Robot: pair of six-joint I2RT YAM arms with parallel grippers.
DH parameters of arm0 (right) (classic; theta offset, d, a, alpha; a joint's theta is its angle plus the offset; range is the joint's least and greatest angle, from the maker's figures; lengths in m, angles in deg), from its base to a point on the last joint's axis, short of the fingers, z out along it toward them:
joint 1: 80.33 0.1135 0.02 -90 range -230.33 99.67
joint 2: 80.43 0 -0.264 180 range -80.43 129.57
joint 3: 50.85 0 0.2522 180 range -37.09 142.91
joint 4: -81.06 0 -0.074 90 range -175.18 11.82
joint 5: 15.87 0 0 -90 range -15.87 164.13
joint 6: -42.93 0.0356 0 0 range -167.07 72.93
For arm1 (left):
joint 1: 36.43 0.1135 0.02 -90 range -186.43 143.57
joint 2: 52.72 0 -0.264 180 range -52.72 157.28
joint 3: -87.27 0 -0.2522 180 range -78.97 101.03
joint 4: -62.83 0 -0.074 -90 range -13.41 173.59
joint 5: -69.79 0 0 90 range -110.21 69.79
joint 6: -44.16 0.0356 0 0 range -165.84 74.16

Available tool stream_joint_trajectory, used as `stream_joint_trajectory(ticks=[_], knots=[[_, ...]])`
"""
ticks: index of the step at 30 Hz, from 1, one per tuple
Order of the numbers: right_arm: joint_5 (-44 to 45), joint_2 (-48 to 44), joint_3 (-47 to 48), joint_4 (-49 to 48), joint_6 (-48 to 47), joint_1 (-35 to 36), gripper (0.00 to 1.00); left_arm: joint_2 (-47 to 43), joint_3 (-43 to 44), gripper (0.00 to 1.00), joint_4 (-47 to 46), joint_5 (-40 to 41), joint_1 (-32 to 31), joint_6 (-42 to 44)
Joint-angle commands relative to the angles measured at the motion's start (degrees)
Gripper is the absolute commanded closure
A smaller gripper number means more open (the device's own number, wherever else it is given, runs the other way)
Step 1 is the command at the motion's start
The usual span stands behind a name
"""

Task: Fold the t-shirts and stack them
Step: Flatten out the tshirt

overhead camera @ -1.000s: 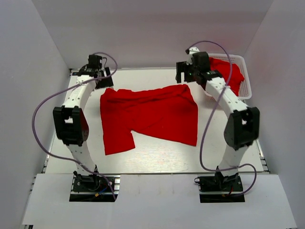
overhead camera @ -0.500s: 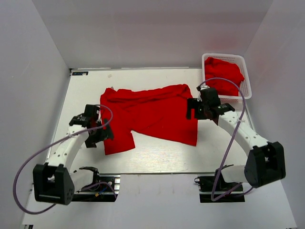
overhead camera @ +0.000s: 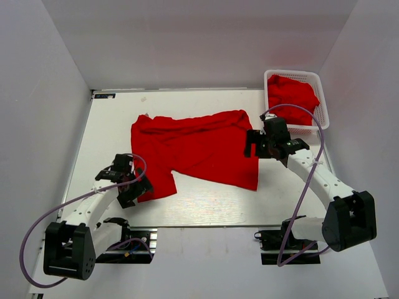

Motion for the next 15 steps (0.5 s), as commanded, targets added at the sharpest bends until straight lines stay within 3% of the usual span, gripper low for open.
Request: stream_joint_trajectory(ticks=[1,3,9,12,15], knots=[[0.01,0.22,1.54,-0.51,0.09,0.19,0.10,-3.07,-2.52,0.00,-4.76,0.71,-0.25,-2.18],[0.09,0.31,1.28,-0.34,0.09,0.19,0.10,-3.08,-4.19,0.08,-8.09,1.31,-0.25,-2.70],[-0.08,0.22,1.28,0.01,0.18,0.27,0.10,2.45,-5.25,0.16,-12.59,3.86,-0.25,-2.70],[0.45,0.13,1.45,0.89,0.10,0.27,0.10,4.21,-5.78,0.31,-13.74,3.86,-0.25,-2.70],[2.20,-0.31,1.46,1.51,0.01,0.18,0.10,4.31,-7.27,0.61,-14.36,2.73,-0.25,-2.70]])
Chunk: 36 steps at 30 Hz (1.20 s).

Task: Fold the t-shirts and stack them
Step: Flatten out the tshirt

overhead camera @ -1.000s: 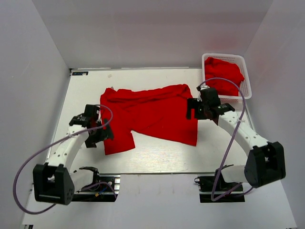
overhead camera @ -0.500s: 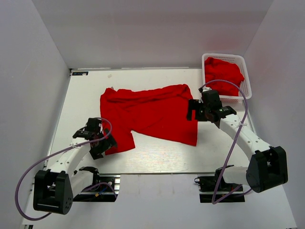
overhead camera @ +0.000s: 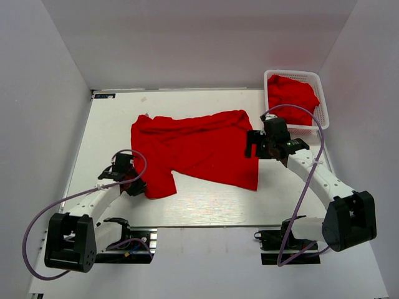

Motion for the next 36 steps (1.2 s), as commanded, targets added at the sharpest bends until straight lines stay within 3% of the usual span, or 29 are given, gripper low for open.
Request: stream_joint_trajectory(ticks=[1,2,12,24,36], knots=[[1.77,-0.42,1.37,1.07,-0.01,0.01,0.10,1.46,-4.70,0.89,-0.46,0.73,-0.32,0.20],[1.77,-0.42,1.45,1.07,-0.28,0.10,0.10,0.42,-4.70,1.00,-0.46,0.73,-0.32,0.20],[-1.03,-0.15,-0.12,6.08,1.22,0.27,0.10,-9.60,-1.02,1.00,2.53,1.96,-0.32,3.45],[-3.59,0.98,-10.05,6.35,7.01,5.28,0.10,-6.72,1.19,1.00,0.78,0.38,-0.32,5.83],[3.08,8.54,-9.62,3.54,17.64,9.32,0.10,-6.71,1.19,1.00,0.25,-1.72,-0.32,7.06]])
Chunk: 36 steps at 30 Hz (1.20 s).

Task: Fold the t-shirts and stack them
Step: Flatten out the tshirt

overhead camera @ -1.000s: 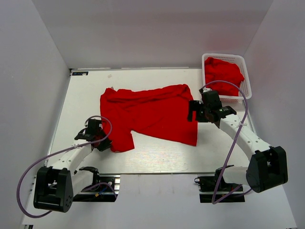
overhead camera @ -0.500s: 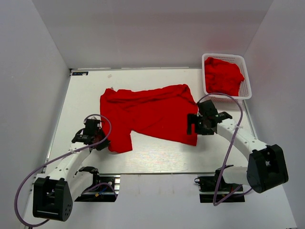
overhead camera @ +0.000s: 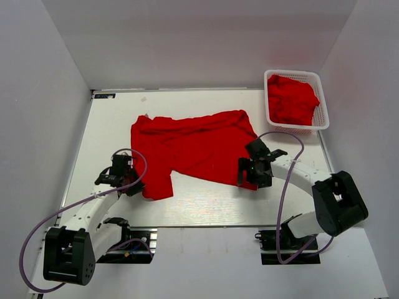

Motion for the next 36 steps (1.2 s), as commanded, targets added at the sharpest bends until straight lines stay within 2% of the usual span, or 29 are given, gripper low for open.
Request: stream_joint_trajectory(ticks=[1,6,8,9,10,12,13,15,19,25,29,36], knots=[[3.67,1.66,0.15,-1.84,5.97,1.04,0.10,-0.37,1.82,1.00,-1.00,-1.38,-0.27,0.81],[5.17,1.40,-1.43,-4.92,9.50,0.96,0.10,-0.90,1.82,1.00,-1.00,-2.52,-0.27,0.81],[5.97,1.75,-1.78,-5.36,10.47,0.96,0.20,-0.90,1.82,1.00,-1.00,-3.13,-0.27,0.81],[5.97,1.84,-1.96,-5.71,10.38,1.04,0.27,-0.90,1.82,1.00,-0.48,-3.14,-0.27,0.81],[5.79,2.01,-2.05,-5.71,11.16,1.04,0.45,-1.51,1.82,1.00,-0.47,-3.14,-0.27,0.81],[6.14,2.02,-2.05,-5.19,11.87,0.96,0.58,-1.51,1.82,1.00,0.14,-3.14,-0.27,1.33],[6.40,1.75,-2.74,-5.45,12.31,1.04,0.76,-2.12,2.34,1.00,0.14,-3.14,-0.27,1.33],[7.02,1.23,-2.84,-5.01,12.93,1.13,0.99,-2.65,2.87,1.00,0.14,-3.75,-0.27,1.94],[8.25,-0.18,-1.88,-2.74,12.67,1.05,1.00,-3.89,5.94,1.00,1.81,-3.85,-0.27,3.17],[11.15,-5.98,7.17,2.89,4.60,1.04,1.00,-5.47,18.15,1.00,3.31,-0.68,-0.27,5.72],[12.37,-9.40,18.91,5.88,-2.96,0.69,1.00,-3.11,31.83,1.00,3.92,2.47,0.42,6.95],[16.76,-10.64,37.65,11.32,-7.54,0.60,1.00,4.28,54.62,1.00,2.62,7.15,0.43,12.14]])
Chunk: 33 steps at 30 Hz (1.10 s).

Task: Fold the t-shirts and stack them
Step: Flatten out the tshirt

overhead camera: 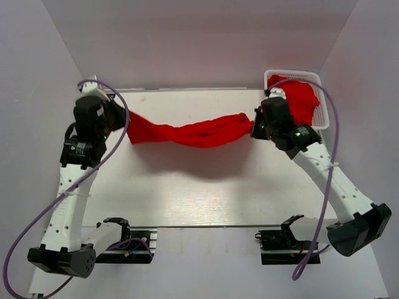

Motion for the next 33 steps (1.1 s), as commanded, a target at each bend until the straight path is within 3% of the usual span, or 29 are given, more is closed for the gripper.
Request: stream_joint_trajectory(ticks=[1,6,15,19,33], knots=[[6.13,-1.98,10.67,4.71,-4.16,-0.38,1.00,2.45,8.99,1.00,-2.16,3.65,0.32,4.47],[12.02,-3.30,22.88,5.34,-6.35,-0.29,1.00,4.83,25.08,1.00,-2.25,8.57,0.32,8.85],[5.18,-7.08,37.33,1.03,-17.08,-0.20,1.00,7.55,47.40,1.00,-1.64,9.89,0.32,18.52],[-0.95,-10.06,43.64,0.85,-21.02,-0.12,1.00,5.45,51.99,1.00,-4.53,9.28,-0.21,21.08],[-15.03,-18.42,49.02,-2.40,-21.65,-0.38,1.00,1.75,64.65,1.00,-12.07,1.37,0.32,26.36]])
